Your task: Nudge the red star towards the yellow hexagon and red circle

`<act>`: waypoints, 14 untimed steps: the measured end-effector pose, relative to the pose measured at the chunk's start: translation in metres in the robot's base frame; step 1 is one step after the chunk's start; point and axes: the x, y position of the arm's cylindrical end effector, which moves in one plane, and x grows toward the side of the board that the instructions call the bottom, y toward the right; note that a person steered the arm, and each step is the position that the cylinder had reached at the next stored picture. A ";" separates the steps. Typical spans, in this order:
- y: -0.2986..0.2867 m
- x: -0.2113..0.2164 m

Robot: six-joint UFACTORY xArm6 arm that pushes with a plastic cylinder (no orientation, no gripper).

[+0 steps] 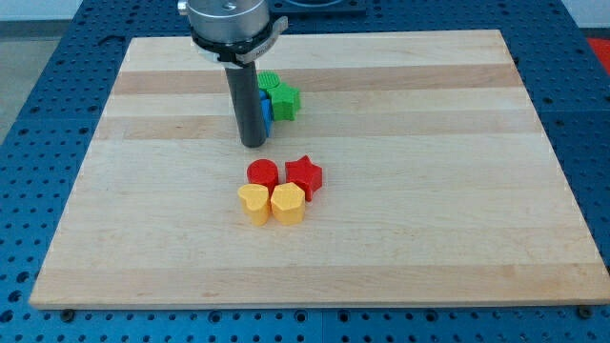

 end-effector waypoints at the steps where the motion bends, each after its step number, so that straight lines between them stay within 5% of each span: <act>1: 0.000 0.006; 3: 0.003 0.007; 6: 0.137 0.034; 8: 0.109 0.066; 14: 0.075 0.068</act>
